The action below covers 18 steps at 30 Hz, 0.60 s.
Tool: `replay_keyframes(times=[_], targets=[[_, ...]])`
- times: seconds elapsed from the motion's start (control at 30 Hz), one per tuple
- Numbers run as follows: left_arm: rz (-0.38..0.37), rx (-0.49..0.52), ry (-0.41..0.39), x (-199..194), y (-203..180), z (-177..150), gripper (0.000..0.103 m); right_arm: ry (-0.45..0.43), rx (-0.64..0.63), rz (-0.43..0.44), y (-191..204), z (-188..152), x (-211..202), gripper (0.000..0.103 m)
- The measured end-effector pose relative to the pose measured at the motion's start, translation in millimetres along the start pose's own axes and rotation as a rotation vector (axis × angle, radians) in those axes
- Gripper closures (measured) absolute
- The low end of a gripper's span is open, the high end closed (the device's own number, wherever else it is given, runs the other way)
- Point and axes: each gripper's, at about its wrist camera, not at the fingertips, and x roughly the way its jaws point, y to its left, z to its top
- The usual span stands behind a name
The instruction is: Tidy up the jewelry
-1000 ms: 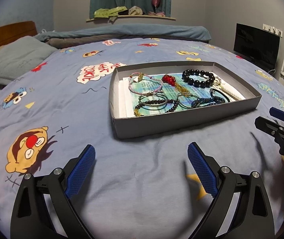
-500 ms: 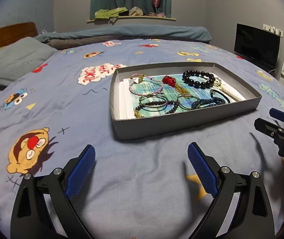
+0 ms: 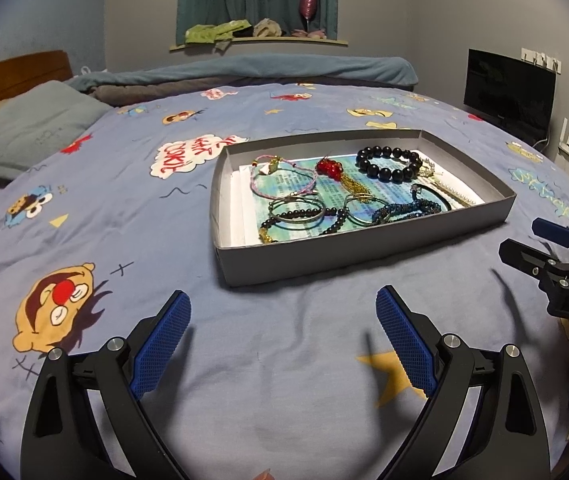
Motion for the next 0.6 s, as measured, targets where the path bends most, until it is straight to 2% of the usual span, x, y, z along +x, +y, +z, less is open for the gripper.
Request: replay_keyframes(times=[0.4, 0.6], targets=[[0.011, 0.004, -0.02, -4.0, 0.1, 1.2, 0.01, 0.003, -0.003, -0.001, 1.2, 0.3, 2.7, 0.005], [-0.012, 0.019, -0.038, -4.3, 1.2, 1.5, 0.01, 0.004, -0.004, -0.002, 1.7, -0.2, 4.4, 0.005]])
